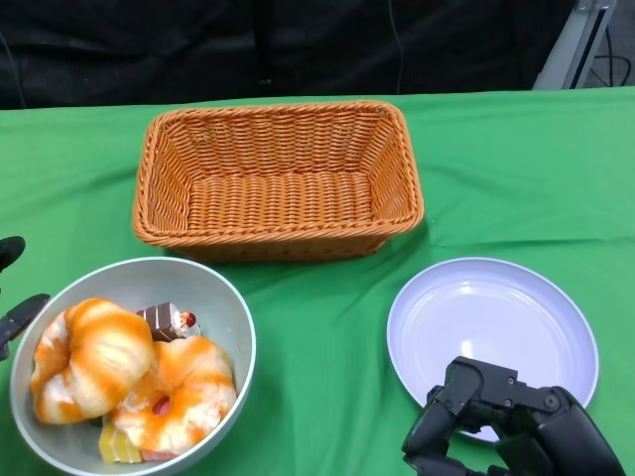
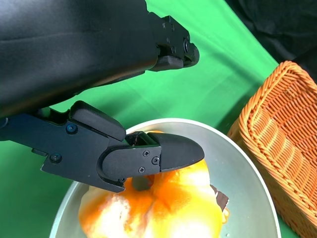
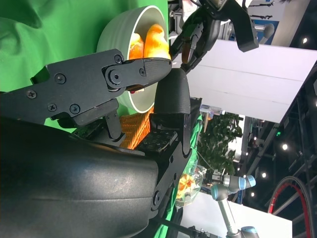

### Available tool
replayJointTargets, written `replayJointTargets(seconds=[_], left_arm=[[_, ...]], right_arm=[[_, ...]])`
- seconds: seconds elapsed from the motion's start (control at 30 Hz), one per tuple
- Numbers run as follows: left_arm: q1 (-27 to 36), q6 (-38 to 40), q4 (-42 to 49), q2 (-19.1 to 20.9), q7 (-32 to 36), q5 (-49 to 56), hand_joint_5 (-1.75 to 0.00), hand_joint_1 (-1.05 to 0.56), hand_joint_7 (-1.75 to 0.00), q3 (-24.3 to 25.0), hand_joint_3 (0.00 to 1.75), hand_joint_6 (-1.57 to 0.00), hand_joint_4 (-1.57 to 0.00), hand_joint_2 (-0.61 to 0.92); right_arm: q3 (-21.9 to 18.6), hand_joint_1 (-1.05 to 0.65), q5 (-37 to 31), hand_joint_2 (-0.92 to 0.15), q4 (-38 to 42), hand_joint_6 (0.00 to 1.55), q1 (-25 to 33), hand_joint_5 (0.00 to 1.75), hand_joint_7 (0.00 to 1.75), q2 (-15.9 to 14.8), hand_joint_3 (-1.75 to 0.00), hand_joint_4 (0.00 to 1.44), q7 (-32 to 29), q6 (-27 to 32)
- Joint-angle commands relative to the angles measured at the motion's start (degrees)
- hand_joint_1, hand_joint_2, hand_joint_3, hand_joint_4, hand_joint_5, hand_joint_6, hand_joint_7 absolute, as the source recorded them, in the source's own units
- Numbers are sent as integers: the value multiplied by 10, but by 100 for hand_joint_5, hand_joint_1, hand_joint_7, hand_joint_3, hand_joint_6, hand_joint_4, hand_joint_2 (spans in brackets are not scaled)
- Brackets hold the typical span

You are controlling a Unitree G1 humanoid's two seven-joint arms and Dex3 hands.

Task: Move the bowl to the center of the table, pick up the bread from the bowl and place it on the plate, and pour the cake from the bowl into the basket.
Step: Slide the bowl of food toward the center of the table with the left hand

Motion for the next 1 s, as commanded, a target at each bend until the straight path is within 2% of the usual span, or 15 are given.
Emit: replayJointTargets(seconds=[0.03,0.2,0.3,0.4,1.0], left_arm=[[-6,7,2,18,-4,-2,0,-71,0,-1,58,-6,0,92],[-6,8,1,19,-4,-3,0,-71,0,-2,58,-6,0,92],[-24,79,13,47,-19,30,0,-76,0,-41,63,-1,0,92],[-32,106,18,52,-26,28,0,-78,0,-50,66,0,0,92],[-62,152,59,49,-73,-29,0,-75,0,-48,67,0,0,92]], right_arm=[[-3,-39,-2,-92,-4,81,1,151,126,-2,-16,84,-4,-4],[-3,-39,-2,-92,-4,81,1,151,126,-2,-16,84,-4,-4],[0,-38,-4,-92,2,82,-6,151,126,3,-16,84,-4,-11],[2,-39,-7,-92,6,82,-10,150,126,6,-16,85,-7,-13],[4,-38,-12,-92,17,81,-19,151,128,12,-15,84,-8,-21]])
